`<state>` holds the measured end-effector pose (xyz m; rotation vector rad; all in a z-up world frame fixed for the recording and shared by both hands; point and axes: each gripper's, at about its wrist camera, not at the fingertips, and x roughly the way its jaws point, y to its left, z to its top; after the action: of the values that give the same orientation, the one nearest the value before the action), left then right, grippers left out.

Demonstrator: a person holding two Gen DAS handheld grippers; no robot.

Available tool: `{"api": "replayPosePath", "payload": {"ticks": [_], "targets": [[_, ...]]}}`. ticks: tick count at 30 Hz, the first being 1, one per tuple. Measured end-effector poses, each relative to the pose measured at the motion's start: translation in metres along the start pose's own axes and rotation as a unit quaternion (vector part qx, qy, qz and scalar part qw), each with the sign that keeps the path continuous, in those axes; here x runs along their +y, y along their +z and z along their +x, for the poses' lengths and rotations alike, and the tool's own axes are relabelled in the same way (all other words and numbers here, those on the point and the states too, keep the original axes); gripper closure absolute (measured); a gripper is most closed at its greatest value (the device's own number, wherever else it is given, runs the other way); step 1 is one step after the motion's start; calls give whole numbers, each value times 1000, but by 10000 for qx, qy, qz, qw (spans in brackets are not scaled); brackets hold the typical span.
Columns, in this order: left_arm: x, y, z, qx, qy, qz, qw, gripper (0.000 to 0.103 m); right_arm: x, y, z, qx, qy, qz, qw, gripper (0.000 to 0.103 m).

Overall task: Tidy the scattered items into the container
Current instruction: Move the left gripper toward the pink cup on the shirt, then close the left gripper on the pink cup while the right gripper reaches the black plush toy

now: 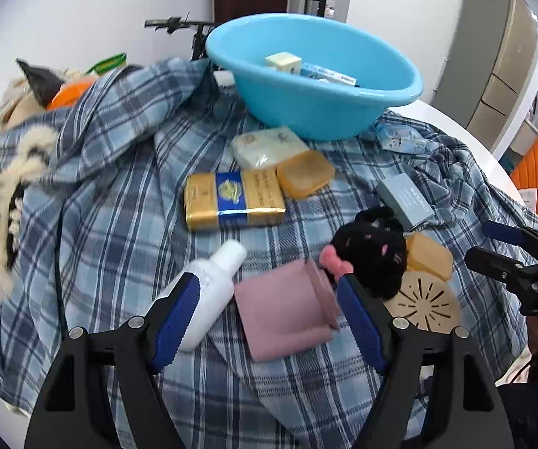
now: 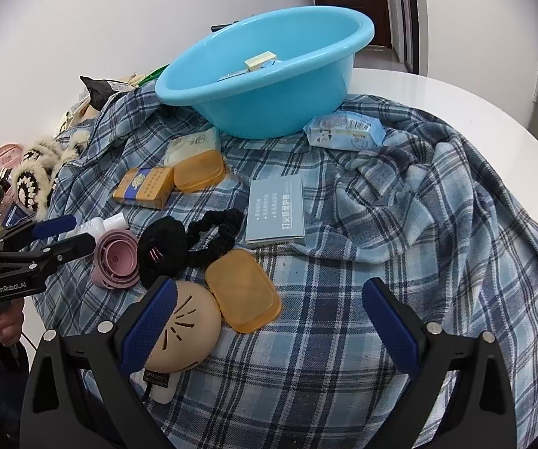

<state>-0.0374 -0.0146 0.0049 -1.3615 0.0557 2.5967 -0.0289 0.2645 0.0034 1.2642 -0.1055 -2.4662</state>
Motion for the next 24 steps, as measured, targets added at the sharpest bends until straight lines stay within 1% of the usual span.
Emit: {"api": "replayPosePath", "payload": {"ticks": [3, 7, 11, 13, 19, 21, 23, 24], "targets": [[-2, -6, 3, 150, -44, -29, 9999, 25, 2, -1, 2, 32, 36, -14, 10000, 4], [-10, -13, 6, 305, -273, 18, 9992, 25, 4, -2, 3, 38, 73, -20, 10000, 4], [-15, -15, 19, 544, -295, 20, 9981, 25, 0, -3, 3, 39, 50, 49, 10000, 4], [-14, -15, 28, 702, -401, -71, 9967, 25, -2, -3, 3, 40, 34, 94, 9999, 4], [-13, -8, 38, 662, -274, -127, 9974, 24, -7, -4, 4, 74, 10, 188, 9998, 4], [-10, -7, 44, 775, -298, -223, 9963, 24, -7, -4, 4, 87, 26, 182, 9998, 4], [-5, -6, 48, 842, -292, -383, 9953, 32, -5, -5, 5, 113, 46, 151, 9998, 4], [-4, -6, 48, 825, -317, -418, 9952, 32, -4, -5, 6, 129, 53, 115, 9998, 4]]}}
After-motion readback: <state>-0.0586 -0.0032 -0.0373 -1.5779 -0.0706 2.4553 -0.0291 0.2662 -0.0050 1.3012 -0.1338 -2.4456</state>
